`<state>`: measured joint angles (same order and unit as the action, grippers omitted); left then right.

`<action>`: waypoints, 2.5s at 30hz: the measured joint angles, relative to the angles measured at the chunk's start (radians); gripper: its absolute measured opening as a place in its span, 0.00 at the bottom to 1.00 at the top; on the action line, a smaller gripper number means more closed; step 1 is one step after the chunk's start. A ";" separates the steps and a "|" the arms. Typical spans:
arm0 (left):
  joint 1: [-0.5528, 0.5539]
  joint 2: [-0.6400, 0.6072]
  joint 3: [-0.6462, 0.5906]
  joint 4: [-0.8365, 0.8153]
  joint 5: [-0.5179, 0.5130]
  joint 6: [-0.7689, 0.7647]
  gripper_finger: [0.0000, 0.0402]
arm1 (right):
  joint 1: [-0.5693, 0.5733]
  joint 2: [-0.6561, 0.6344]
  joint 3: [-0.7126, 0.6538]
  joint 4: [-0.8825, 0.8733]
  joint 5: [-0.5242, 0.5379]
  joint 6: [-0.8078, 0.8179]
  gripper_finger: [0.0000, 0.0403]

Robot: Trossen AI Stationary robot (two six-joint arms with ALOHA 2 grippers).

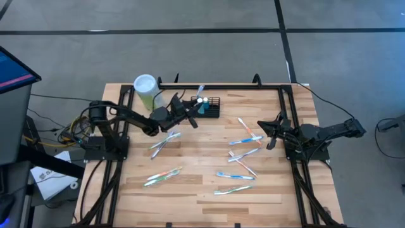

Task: Pick & Place toothbrushing station
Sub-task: Put the mouthwash into the black wire organizer

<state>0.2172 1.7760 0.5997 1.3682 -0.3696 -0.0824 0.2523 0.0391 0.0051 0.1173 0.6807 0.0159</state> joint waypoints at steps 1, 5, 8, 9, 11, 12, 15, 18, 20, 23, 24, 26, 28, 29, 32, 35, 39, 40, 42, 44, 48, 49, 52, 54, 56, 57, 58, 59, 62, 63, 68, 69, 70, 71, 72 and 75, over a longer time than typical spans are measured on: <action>0.003 0.013 0.014 -0.001 0.009 0.007 0.21 | 0.000 0.000 0.000 0.000 0.000 0.000 0.00; 0.009 0.069 0.068 -0.001 0.011 0.057 0.21 | 0.000 0.000 0.000 0.000 0.000 0.000 0.00; 0.011 0.097 0.093 -0.003 -0.021 0.093 0.21 | 0.000 0.000 0.000 -0.001 0.000 0.001 0.00; 0.011 0.103 0.097 -0.001 -0.041 0.105 0.21 | 0.000 0.000 0.000 -0.001 0.000 0.001 0.00; 0.015 0.114 0.105 0.000 -0.068 0.109 0.21 | 0.000 0.000 0.000 -0.003 0.000 0.001 0.00; 0.020 0.119 0.109 0.001 -0.070 0.109 0.21 | 0.000 0.000 0.000 -0.003 0.000 0.001 0.00; 0.034 0.121 0.110 0.002 -0.075 0.105 0.21 | 0.000 0.000 0.000 -0.004 0.000 0.002 0.00; 0.049 0.127 0.111 -0.001 -0.075 0.082 0.21 | 0.000 0.000 0.000 -0.004 0.000 0.003 0.00; 0.056 0.133 0.112 0.009 -0.075 0.073 0.21 | 0.000 0.000 0.000 -0.004 0.000 0.003 0.00; 0.063 0.143 0.112 0.000 -0.075 0.068 0.21 | 0.000 0.000 0.000 -0.004 0.000 0.003 0.00; 0.063 0.153 0.118 0.007 -0.076 0.067 0.21 | 0.000 0.000 0.000 -0.004 0.000 0.003 0.00; 0.063 0.160 0.122 -0.003 -0.076 0.067 0.21 | 0.000 0.000 0.000 -0.004 0.000 0.003 0.00; 0.063 0.179 0.139 0.003 -0.073 0.067 0.21 | 0.000 0.000 0.000 -0.005 0.000 0.003 0.00; 0.063 0.188 0.141 0.002 -0.073 0.066 0.21 | 0.000 0.000 0.000 -0.004 0.000 0.003 0.00; 0.062 0.221 0.160 0.002 -0.080 0.066 0.21 | 0.000 0.000 0.000 -0.006 0.000 0.003 0.00; 0.062 0.252 0.176 0.003 -0.087 0.066 0.21 | 0.000 0.000 0.000 -0.006 0.000 0.003 0.00; 0.062 0.269 0.174 -0.001 -0.094 0.056 0.21 | 0.000 0.000 0.000 -0.006 0.000 0.003 0.00; 0.062 0.269 0.174 -0.001 -0.094 0.055 0.21 | 0.000 0.000 0.000 -0.006 0.000 0.003 0.00; 0.061 0.269 0.174 -0.001 -0.097 0.059 0.21 | 0.000 0.000 0.000 -0.008 0.000 0.003 0.00; 0.060 0.269 0.174 -0.002 -0.105 0.060 0.22 | 0.000 0.000 0.000 -0.008 0.000 0.003 0.00; 0.058 0.269 0.174 -0.027 -0.110 0.056 0.23 | 0.000 0.000 0.000 -0.008 0.000 0.003 0.00; 0.058 0.269 0.174 -0.035 -0.110 0.056 0.23 | 0.000 0.000 0.000 -0.008 0.000 0.003 0.00; 0.058 0.269 0.173 -0.050 -0.110 0.055 0.23 | 0.000 0.000 0.000 -0.008 0.000 0.003 0.00; 0.058 0.269 0.173 -0.053 -0.110 0.051 0.23 | 0.000 0.000 0.000 -0.007 0.000 0.003 0.00; 0.058 0.269 0.173 -0.052 -0.110 0.051 0.23 | 0.000 0.000 0.000 -0.007 0.000 0.003 0.00; 0.058 0.269 0.173 -0.053 -0.110 0.051 0.23 | 0.000 0.000 0.000 -0.008 0.000 0.003 0.00; 0.058 0.269 0.173 -0.054 -0.110 0.050 0.23 | 0.000 0.000 0.000 -0.008 0.000 0.003 0.00; 0.058 0.269 0.173 -0.058 -0.110 0.048 0.23 | 0.000 0.000 0.000 -0.007 0.000 0.003 0.00; 0.058 0.269 0.173 -0.067 -0.110 0.043 0.23 | 0.000 0.000 0.000 -0.008 0.000 0.003 0.00; 0.058 0.269 0.173 -0.068 -0.109 0.040 0.23 | 0.000 0.000 0.000 -0.007 0.000 0.003 0.00; 0.057 0.269 0.173 -0.083 -0.109 0.040 0.23 | 0.000 0.000 0.000 -0.007 0.000 0.003 0.00; 0.057 0.269 0.173 -0.089 -0.109 0.040 0.23 | 0.000 0.000 0.000 -0.008 0.000 0.003 0.00; 0.057 0.269 0.173 -0.096 -0.109 0.040 0.23 | 0.000 0.000 0.000 -0.007 0.000 0.003 0.00; 0.057 0.268 0.173 -0.101 -0.106 0.040 0.23 | 0.000 0.000 0.000 -0.008 0.000 0.003 0.00; 0.057 0.268 0.173 -0.105 -0.104 0.038 0.23 | 0.000 0.000 0.000 -0.007 0.000 0.003 0.00; 0.057 0.268 0.173 -0.112 -0.104 0.025 0.23 | 0.000 0.000 0.000 -0.008 0.000 0.003 0.00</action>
<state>0.2745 2.0438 0.7727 1.2564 -0.4740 -0.0571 0.2523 0.0391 0.0051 0.1098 0.6804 0.0189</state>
